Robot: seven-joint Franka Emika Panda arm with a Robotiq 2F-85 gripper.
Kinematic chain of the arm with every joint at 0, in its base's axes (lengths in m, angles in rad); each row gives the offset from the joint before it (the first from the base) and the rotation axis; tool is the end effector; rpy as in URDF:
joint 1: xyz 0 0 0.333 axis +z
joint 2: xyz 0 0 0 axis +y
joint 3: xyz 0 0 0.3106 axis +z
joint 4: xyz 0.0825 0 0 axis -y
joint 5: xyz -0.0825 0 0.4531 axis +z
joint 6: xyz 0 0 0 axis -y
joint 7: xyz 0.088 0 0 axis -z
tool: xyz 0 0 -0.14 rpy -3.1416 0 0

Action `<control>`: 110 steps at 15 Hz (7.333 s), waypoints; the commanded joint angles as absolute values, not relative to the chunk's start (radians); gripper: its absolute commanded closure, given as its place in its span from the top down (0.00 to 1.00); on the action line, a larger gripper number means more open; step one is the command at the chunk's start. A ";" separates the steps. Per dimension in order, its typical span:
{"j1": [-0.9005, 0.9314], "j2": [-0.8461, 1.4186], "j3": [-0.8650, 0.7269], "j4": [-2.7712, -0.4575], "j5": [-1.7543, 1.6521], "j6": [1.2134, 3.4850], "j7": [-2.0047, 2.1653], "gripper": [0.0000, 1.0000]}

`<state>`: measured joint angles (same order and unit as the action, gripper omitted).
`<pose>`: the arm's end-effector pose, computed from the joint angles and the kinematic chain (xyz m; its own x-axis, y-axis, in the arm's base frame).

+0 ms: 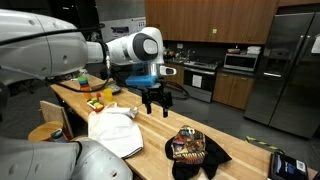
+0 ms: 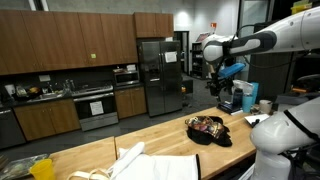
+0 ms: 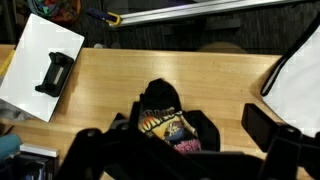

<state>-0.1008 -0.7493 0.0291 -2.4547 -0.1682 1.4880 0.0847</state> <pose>0.3621 -0.0505 0.4843 0.9639 -0.1782 -0.1980 -0.1376 -0.9695 0.2029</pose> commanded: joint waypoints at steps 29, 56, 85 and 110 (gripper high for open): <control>0.208 -0.188 0.175 -2.376 0.260 1.784 -0.015 1.00; 0.309 0.071 0.310 -2.399 0.598 2.897 0.174 1.00; 0.397 0.303 0.284 -2.185 0.386 2.793 0.524 1.00; 0.268 0.238 0.246 -2.158 0.346 2.608 0.364 0.82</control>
